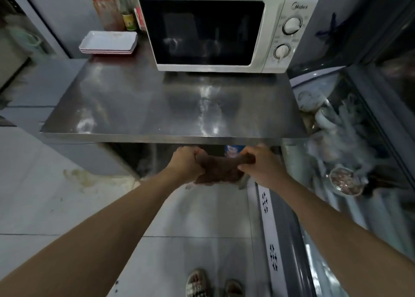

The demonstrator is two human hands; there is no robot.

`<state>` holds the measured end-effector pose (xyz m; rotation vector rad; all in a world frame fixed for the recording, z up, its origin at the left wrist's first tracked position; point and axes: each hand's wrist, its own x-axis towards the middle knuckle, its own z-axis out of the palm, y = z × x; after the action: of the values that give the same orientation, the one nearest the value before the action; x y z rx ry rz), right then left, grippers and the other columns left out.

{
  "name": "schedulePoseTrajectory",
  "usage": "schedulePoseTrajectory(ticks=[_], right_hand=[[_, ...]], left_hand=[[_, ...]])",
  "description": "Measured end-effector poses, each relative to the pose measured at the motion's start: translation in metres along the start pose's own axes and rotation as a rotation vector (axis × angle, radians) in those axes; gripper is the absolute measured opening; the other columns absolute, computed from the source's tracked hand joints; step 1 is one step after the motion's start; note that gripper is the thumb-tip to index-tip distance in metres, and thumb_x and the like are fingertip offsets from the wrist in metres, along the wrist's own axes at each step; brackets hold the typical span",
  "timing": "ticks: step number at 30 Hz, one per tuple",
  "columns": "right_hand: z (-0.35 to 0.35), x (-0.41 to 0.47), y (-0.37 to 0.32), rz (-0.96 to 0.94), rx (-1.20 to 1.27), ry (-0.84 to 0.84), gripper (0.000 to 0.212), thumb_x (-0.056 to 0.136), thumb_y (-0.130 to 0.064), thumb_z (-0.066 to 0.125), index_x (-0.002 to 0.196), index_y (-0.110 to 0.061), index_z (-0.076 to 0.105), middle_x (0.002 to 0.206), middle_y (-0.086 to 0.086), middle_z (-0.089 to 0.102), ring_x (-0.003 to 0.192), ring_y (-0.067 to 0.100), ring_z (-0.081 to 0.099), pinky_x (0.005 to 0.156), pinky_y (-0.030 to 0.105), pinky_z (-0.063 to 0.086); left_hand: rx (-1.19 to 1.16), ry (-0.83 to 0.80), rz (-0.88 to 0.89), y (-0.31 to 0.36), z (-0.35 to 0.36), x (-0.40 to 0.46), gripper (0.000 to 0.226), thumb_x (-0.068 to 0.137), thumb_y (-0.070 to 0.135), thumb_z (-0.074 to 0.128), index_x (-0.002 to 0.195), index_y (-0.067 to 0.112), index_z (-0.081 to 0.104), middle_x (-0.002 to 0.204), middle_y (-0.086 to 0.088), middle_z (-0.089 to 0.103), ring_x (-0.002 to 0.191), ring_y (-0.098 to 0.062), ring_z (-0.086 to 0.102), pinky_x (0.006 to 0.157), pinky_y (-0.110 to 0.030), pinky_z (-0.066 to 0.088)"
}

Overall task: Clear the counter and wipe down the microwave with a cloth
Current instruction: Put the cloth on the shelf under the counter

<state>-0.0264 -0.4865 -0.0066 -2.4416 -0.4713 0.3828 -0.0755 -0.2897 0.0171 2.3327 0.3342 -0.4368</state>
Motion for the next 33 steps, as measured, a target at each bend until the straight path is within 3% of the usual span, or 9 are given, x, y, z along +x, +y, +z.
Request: schedulePoseTrajectory(ticks=[2,4,9,13,16,23,27,29,33], right_hand=[[0.016,0.002,0.019,0.102,0.193,-0.064,0.013,0.081,-0.011,0.069,0.088,-0.019,0.060,0.098,0.001,0.049,0.099,0.018,0.050,0.085,0.027,0.040],[0.031,0.003,0.038,0.189,0.462,-0.082,0.015,0.085,-0.007,0.064,0.087,-0.020,0.058,0.099,0.004,0.058,0.097,0.018,0.055,0.079,0.023,0.042],[0.079,0.009,0.095,0.318,0.620,0.019,0.011,0.093,-0.012,0.055,0.102,-0.018,0.053,0.093,-0.001,0.060,0.088,0.017,0.061,0.069,0.024,0.050],[0.118,0.023,0.136,0.455,0.784,0.029,0.014,0.096,-0.020,0.050,0.110,-0.021,0.048,0.106,0.000,0.056,0.088,0.014,0.062,0.053,0.023,0.054],[0.148,0.035,0.168,0.473,0.860,-0.004,0.024,0.092,-0.022,0.058,0.113,-0.022,0.046,0.112,0.003,0.057,0.094,0.017,0.062,0.058,0.025,0.053],[0.234,0.069,0.245,0.410,0.800,0.048,0.052,0.080,0.007,0.065,0.112,-0.025,0.040,0.117,0.012,0.059,0.100,0.026,0.063,0.058,0.021,0.054],[0.285,0.091,0.289,0.354,0.632,0.204,0.042,0.077,0.006,0.066,0.101,-0.019,0.041,0.104,0.012,0.063,0.089,0.026,0.066,0.069,0.039,0.059],[0.307,0.103,0.308,0.311,0.533,0.248,0.033,0.078,0.004,0.066,0.097,-0.015,0.047,0.090,-0.003,0.059,0.089,0.026,0.063,0.077,0.042,0.058],[0.347,0.132,0.341,0.255,0.381,0.306,0.027,0.082,0.000,0.064,0.097,-0.019,0.053,0.083,-0.017,0.049,0.083,0.009,0.054,0.060,-0.003,0.041]], left_hand=[[-0.041,-0.064,-0.069,-0.014,0.017,0.012,0.016,0.087,0.007,0.059,0.101,0.012,0.065,0.107,-0.011,0.061,0.101,-0.023,0.056,0.088,-0.028,0.048],[-0.166,-0.084,-0.125,-0.025,0.033,0.023,0.012,0.085,0.007,0.063,0.098,0.007,0.065,0.100,-0.010,0.059,0.086,-0.017,0.056,0.075,-0.021,0.049],[-0.543,-0.100,-0.292,-0.051,0.082,0.052,0.010,0.088,0.016,0.063,0.089,0.007,0.065,0.080,0.000,0.062,0.069,-0.007,0.057,0.060,-0.013,0.048],[-0.578,-0.065,-0.395,-0.082,0.132,0.082,0.018,0.088,0.032,0.064,0.088,0.013,0.062,0.086,-0.005,0.065,0.082,-0.021,0.062,0.082,-0.037,0.051],[-0.621,-0.077,-0.397,-0.106,0.166,0.106,0.026,0.081,0.019,0.072,0.102,0.012,0.058,0.085,-0.006,0.062,0.070,-0.019,0.056,0.067,-0.033,0.050],[-0.628,0.091,-0.432,-0.171,0.248,0.178,0.044,0.074,0.006,0.076,0.109,0.010,0.049,0.100,-0.010,0.060,0.077,-0.022,0.061,0.059,-0.029,0.050],[-0.535,0.183,-0.342,-0.205,0.296,0.219,0.040,0.075,0.007,0.074,0.095,0.014,0.041,0.098,-0.014,0.059,0.083,-0.031,0.064,0.074,-0.046,0.055],[-0.457,0.199,-0.273,-0.219,0.316,0.240,0.033,0.077,0.008,0.072,0.093,0.015,0.045,0.102,-0.018,0.062,0.093,-0.037,0.063,0.082,-0.051,0.054],[-0.336,0.247,-0.198,-0.247,0.351,0.290,0.022,0.082,0.017,0.067,0.099,0.014,0.054,0.096,-0.014,0.065,0.091,-0.034,0.064,0.078,-0.044,0.057]])
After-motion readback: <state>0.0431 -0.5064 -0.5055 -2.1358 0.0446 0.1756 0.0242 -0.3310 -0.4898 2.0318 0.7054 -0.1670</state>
